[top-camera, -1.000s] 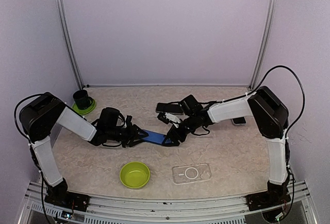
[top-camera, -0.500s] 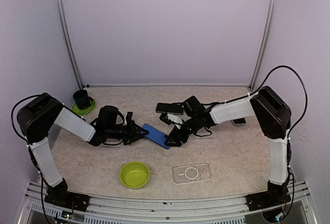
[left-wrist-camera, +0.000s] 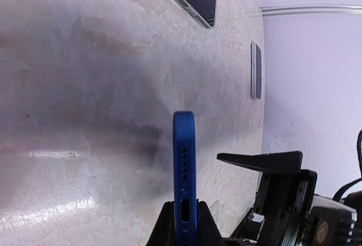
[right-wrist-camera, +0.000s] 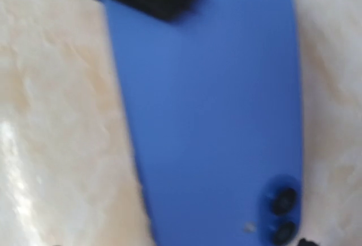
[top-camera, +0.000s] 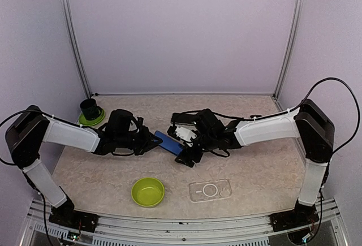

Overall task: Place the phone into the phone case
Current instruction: Pass from the right arm to the left, then pass from the left arm to the right

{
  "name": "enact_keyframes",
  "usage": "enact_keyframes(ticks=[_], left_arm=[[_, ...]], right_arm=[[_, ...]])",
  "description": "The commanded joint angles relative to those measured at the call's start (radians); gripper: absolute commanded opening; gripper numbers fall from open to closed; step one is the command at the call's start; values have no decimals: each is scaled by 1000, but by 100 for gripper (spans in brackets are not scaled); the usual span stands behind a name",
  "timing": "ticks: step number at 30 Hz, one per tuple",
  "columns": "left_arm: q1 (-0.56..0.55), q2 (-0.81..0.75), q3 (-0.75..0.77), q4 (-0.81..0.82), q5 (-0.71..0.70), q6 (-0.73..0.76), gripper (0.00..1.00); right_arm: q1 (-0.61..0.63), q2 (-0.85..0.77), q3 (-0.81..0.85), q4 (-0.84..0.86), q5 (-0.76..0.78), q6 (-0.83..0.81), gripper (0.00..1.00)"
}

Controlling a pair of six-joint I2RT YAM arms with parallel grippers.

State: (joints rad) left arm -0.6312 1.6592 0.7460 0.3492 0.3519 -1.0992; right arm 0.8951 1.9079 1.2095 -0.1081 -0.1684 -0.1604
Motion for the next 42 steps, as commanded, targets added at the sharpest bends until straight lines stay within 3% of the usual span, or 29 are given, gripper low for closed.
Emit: enact_keyframes(ticks=[1,7,14,17,21,24,25,32,42], left_arm=[[-18,-61,42,-22,-57,-27,0],[-32,-80,42,-17,-50,-49,0],[-45,-107,28,-15,-51,-65,0],[-45,-119,22,-14,-52,-73,0],[-45,-126,19,-15,-57,-74,0],[-45,-124,22,-12,-55,-77,2],[-45,-124,22,-10,-53,-76,4],[-42,-130,28,-13,-52,-54,27],[-15,-297,40,-129,-93,104,72]], right_arm=[[51,-25,-48,103,157,8,88],[94,45,-21,168,279,9,85],[106,73,-14,256,470,-4,64],[107,57,-29,296,498,-27,46],[108,48,-31,310,507,-49,13],[113,42,-38,317,517,-66,0],[114,40,-39,317,522,-68,0],[114,23,-54,306,515,-68,0],[65,-131,-72,155,94,-5,0]])
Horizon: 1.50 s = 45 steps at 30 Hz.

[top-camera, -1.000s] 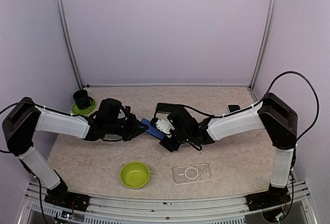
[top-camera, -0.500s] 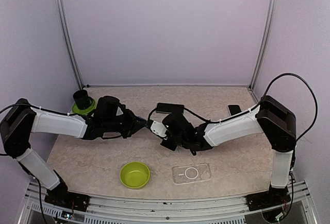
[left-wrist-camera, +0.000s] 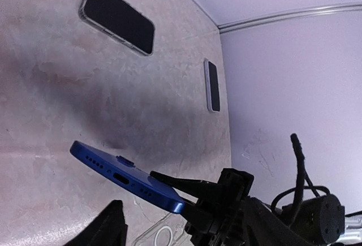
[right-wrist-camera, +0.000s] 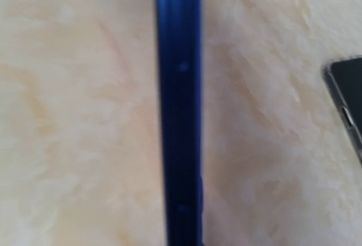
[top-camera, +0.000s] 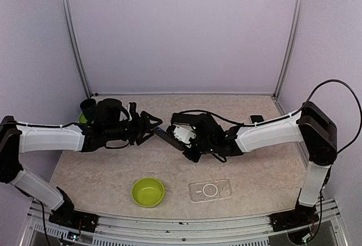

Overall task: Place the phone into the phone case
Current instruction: Pass from the left arm to the right, then pass from the right arm to the left

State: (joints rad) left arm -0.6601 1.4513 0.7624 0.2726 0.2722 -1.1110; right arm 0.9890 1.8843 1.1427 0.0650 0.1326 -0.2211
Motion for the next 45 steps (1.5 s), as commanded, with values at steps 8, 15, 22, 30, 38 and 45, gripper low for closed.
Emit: enact_keyframes(ticks=[8,15,22,30,38,45], left_arm=[[46,-243,29,-121,63,347,99],[51,-314,73,-231,164,526,99],[51,-335,119,-365,259,655,99],[51,-329,134,-428,355,740,99],[51,-293,153,-497,443,835,96],[51,-260,166,-529,497,893,92]], right_arm=[[-124,-178,21,-172,-603,76,0],[-165,-215,58,-290,-870,47,0],[-167,-219,106,-412,-1058,-6,0],[-167,-238,104,-433,-1141,-24,0],[-166,-227,115,-475,-1170,-50,0],[-167,-202,137,-502,-1189,-65,0]])
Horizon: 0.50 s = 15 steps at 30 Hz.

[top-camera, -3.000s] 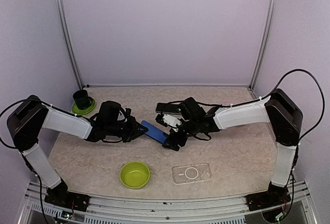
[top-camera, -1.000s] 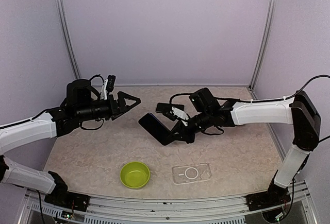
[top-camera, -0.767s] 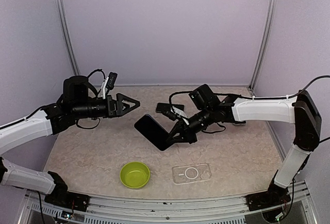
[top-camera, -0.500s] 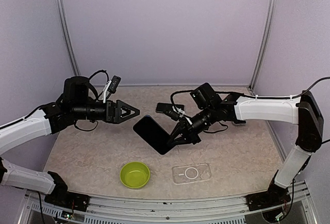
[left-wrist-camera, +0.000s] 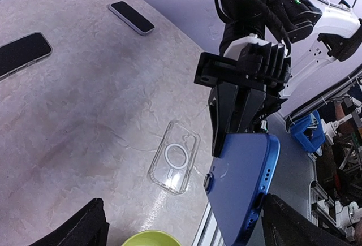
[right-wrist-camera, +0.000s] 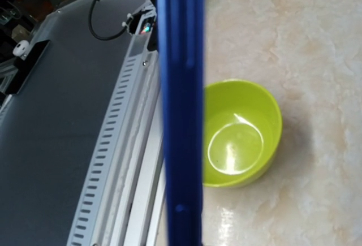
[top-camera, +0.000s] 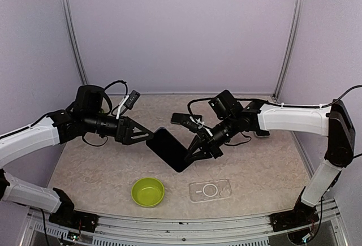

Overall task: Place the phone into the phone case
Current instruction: Pass from the right arm to the left

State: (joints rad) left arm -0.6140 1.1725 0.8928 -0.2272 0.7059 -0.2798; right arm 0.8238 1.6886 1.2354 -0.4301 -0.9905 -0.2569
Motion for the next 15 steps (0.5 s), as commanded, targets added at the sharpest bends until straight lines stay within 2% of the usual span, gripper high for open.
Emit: enact_keyframes(ticks=[1,8,15], left_arm=[[5,21,35,-25,77,65,91],[-1,48,52,-32,132,103,86],[-29,103,67,-32,164,124,72]], right_arm=[[-2,-1,49,-11,-66,-32,0],[-2,50,81,-53,-71,-53,0],[0,88,104,-69,-79,-60,0]])
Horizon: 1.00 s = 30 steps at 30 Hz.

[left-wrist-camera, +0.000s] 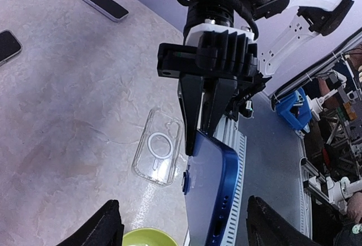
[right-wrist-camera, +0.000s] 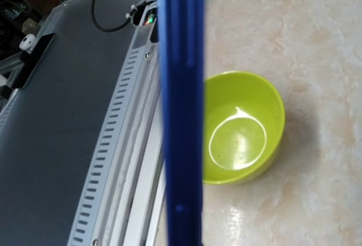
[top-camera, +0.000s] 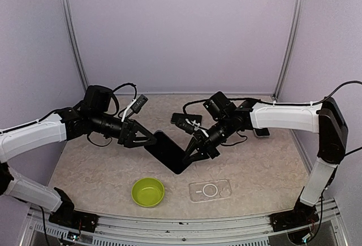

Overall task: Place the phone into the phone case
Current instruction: Pass from the right arm to the left

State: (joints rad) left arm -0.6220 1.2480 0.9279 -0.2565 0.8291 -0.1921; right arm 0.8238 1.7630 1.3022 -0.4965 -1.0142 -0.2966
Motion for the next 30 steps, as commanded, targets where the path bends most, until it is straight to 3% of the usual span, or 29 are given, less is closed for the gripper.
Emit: enact_keyframes(ticks=[1,8,22,30], left_arm=[[-25,34,32,-2,44,40,71],[-50,71,35,0,65,55,58],[-73,84,43,2,85,64,0],[-48,30,4,69,-76,-33,0]], right_arm=[[0,18,39,-3,-55,-19,0],[0,41,43,-5,-55,-22,0],[0,53,50,-25,-38,-27,1],[-17,-4,-8,66,140,69,46]])
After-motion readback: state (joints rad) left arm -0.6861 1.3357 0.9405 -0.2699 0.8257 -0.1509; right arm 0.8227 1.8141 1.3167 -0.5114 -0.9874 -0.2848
